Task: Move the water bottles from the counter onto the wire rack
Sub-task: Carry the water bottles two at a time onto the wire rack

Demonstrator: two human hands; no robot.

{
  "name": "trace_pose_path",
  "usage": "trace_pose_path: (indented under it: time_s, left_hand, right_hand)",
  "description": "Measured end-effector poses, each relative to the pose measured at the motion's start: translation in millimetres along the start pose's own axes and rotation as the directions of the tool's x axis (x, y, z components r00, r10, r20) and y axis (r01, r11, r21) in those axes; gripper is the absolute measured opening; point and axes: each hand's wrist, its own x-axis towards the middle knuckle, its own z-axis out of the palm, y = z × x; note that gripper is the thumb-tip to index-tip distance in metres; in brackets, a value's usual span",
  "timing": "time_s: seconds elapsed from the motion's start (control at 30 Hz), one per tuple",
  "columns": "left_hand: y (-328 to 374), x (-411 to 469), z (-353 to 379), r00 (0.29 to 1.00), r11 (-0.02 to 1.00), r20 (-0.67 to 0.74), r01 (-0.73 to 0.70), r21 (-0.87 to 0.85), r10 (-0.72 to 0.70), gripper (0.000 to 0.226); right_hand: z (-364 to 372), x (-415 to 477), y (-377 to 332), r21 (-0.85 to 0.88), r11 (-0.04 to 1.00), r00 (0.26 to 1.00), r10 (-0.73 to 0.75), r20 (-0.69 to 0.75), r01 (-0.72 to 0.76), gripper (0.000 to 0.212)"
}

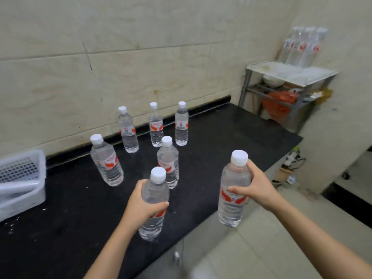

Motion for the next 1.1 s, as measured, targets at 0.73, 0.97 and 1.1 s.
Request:
trace_pose_path:
  time_s: [0.73, 0.97, 1.1]
  left_hand:
    - [109.8, 36.9, 367.5, 0.942, 0.987, 0.313, -0.08, -0.14, 0.12, 0.051]
    - [133.1, 109.1, 428.2, 0.939, 0.976, 0.324, -0.051, -0.213, 0.12, 0.053]
    - [150.6, 175.0, 463.6, 0.967, 0.964, 0.218, -0.076, -0.254, 0.134, 0.05]
  right_hand:
    - [-329.9, -112.9, 79.2, 0.056, 0.998, 0.833, 0.053, -0.551, -0.027, 0.062]
    - [-408.6, -32.8, 91.5, 0.056, 0.997, 0.855, 0.071, -0.513, -0.049, 0.063]
    - [-458.5, 49.7, 92.4, -0.009, 0.999, 0.889, 0.036, -0.456, -0.046, 0.064]
